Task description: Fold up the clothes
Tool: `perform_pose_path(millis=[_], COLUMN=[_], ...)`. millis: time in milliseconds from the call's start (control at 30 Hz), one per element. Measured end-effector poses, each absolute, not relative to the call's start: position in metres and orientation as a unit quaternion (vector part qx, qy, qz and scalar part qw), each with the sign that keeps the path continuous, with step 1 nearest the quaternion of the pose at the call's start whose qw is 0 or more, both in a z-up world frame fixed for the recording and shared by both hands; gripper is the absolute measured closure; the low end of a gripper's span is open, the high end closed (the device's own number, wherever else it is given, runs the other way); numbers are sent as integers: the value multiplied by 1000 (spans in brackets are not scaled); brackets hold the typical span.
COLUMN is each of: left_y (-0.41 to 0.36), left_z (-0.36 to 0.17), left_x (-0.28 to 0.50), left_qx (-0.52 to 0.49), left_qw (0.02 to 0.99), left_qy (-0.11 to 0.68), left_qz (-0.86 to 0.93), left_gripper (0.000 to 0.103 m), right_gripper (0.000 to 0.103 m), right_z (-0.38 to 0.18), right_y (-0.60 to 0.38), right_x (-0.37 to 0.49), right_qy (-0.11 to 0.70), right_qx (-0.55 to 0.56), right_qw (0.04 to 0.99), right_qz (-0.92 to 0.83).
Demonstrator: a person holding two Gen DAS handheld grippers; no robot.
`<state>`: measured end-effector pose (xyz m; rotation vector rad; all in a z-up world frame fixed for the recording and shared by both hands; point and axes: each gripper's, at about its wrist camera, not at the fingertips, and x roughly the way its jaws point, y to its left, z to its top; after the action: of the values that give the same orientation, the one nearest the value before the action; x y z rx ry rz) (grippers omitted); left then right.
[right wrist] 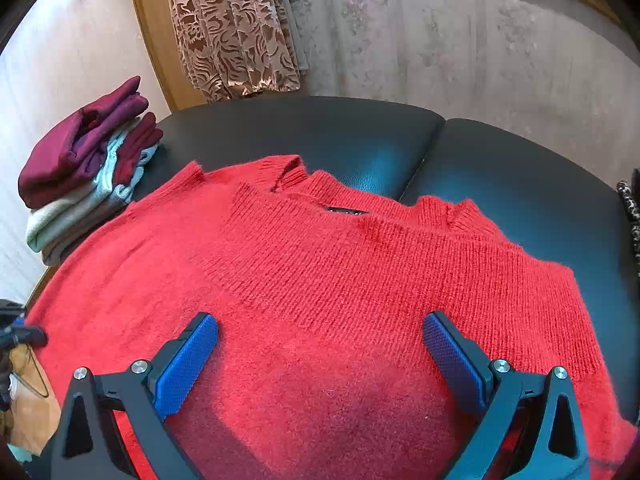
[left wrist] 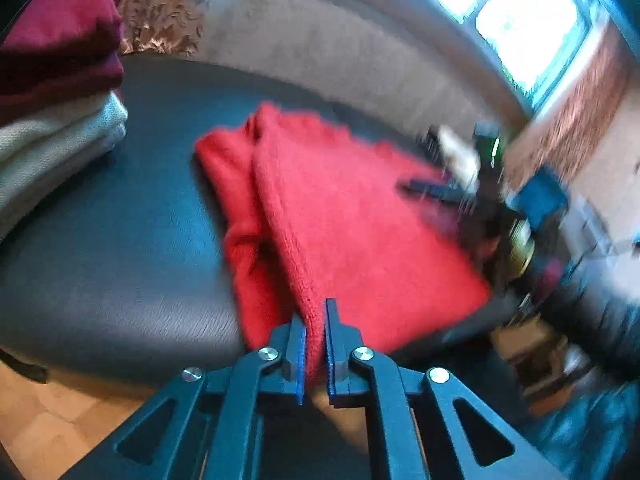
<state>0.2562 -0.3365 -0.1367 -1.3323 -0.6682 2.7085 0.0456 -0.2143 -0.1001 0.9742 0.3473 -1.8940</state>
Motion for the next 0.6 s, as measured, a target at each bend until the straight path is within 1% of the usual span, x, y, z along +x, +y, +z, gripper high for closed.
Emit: perform_pose_path(millis=[33, 100, 167, 233, 267, 300, 367, 433, 533, 567, 600], left_y=[-336, -344, -346, -349, -350, -352, -366, -373, -375, -375, -373], left_z=[-146, -157, -156, -151, -148, -144, -131, -116, -99, -96, -98], left_x=[255, 263, 263, 264, 264, 265, 266, 264, 246, 237, 223], left_qx=[-453, -448, -442, -431, -425, -417, -385, -356, -335, -337, -347], left_qw=[18, 22, 12, 5, 2, -1, -20, -30, -28, -31, -38], left_qy=[-207, -242, -258, -272, -279, -286, -318, -325, -301, -290, -271], left_qz=[867, 860, 859, 860, 861, 863, 866, 876, 893, 895, 897], left_gripper=[97, 96, 96, 94, 90, 82, 75, 74, 68, 62, 59], right_gripper=[0, 0, 0, 0, 0, 0, 0, 0, 0, 0, 0], right_z=[-100, -101, -101, -101, -101, -101, -100, -100, -100, -100, -100], right_y=[-214, -213, -213, -213, -213, -213, -212, -212, -212, -212, -212], right_x=[45, 45, 44, 43, 43, 43, 42, 42, 42, 42, 42], right_qy=[141, 138, 136, 135, 135, 134, 131, 130, 129, 129, 129], right_qx=[398, 397, 397, 397, 397, 396, 397, 396, 396, 396, 396], right_qw=[473, 475, 476, 476, 476, 476, 478, 479, 479, 479, 479], right_qz=[-774, -773, -773, -773, -773, -773, -773, -773, -773, -773, -773])
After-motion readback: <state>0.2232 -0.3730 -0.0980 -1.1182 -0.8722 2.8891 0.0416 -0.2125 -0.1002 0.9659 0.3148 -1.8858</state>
